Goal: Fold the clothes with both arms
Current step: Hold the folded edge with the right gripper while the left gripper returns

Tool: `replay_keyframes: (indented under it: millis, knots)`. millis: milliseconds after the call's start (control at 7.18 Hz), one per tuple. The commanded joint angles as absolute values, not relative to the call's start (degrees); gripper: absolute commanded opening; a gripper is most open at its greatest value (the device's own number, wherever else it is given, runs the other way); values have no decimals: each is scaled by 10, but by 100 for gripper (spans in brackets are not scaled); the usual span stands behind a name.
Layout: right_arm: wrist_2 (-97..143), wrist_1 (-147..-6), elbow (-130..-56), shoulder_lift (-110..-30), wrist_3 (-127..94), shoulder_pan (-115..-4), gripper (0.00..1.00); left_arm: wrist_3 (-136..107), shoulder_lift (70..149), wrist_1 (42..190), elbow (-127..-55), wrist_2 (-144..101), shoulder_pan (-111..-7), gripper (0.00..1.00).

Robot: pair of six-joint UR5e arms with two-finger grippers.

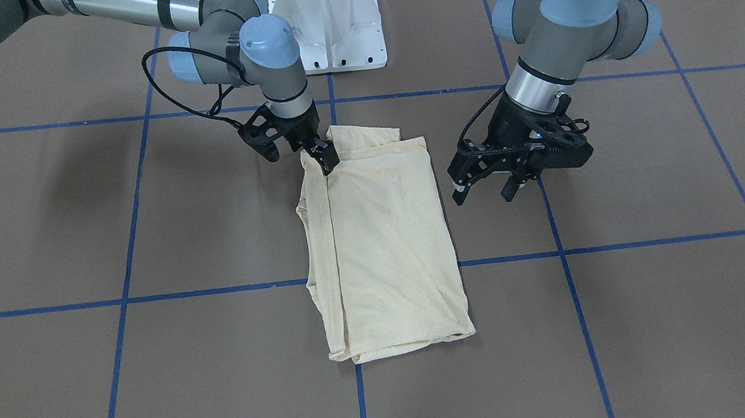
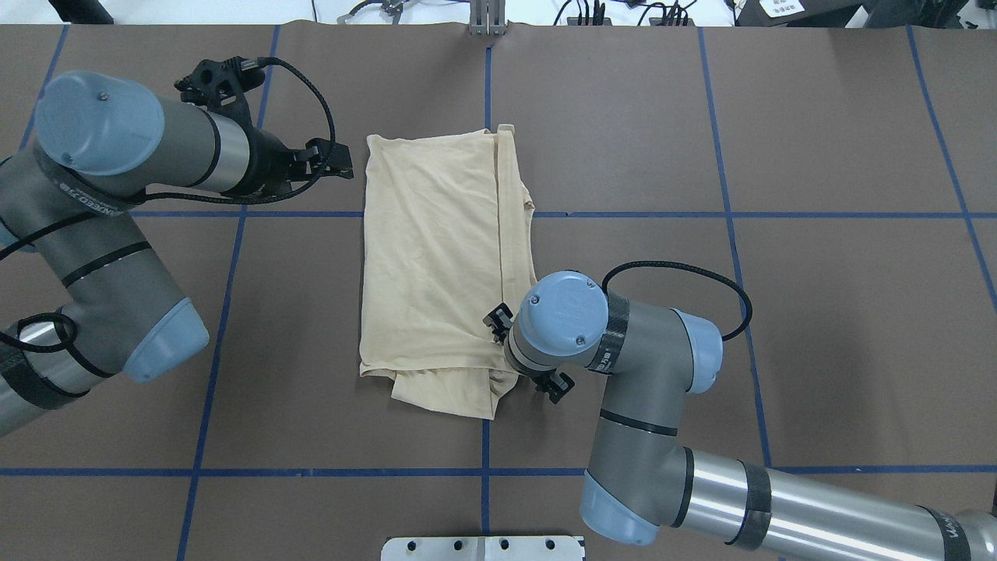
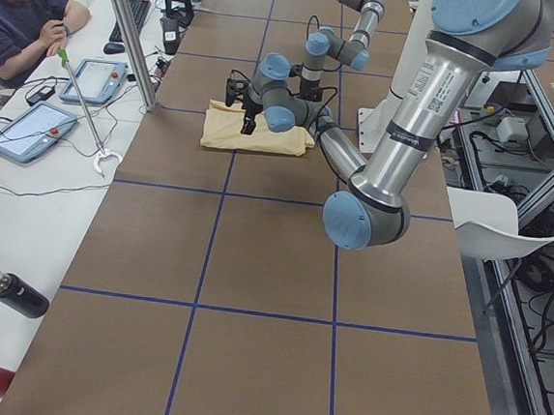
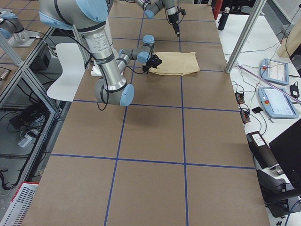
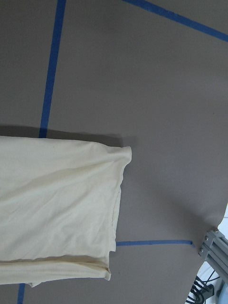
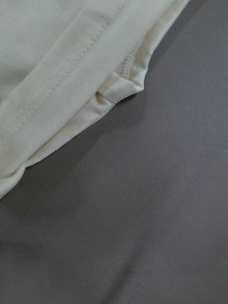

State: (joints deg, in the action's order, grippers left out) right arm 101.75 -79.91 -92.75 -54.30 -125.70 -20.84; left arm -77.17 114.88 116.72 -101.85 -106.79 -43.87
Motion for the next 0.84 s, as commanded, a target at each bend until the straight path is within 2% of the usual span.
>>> replay_keyframes:
  millis: [0, 139, 279, 418, 557, 696]
  knots:
    - [1017, -799, -928, -542, -1269, -208, 94, -772, 1148, 1167, -1018, -1067, -439, 99]
    - [1014, -799, -928, -541, -1284, -208, 78, -772, 1147, 1167, -1018, -1067, -439, 99]
    - [994, -800, -926, -537, -1302, -207, 51, -772, 1147, 1167, -1017, -1066, -439, 99]
    - [994, -800, -925, -534, -1310, -207, 11, -771, 1148, 1167, -1015, -1066, -438, 99]
    - [995, -798, -923, -534, -1310, -207, 0, -771, 1148, 1167, -1015, -1066, -438, 99]
    - [995, -798, -922, -527, -1307, -207, 0, -771, 1148, 1167, -1013, -1066, -437, 99]
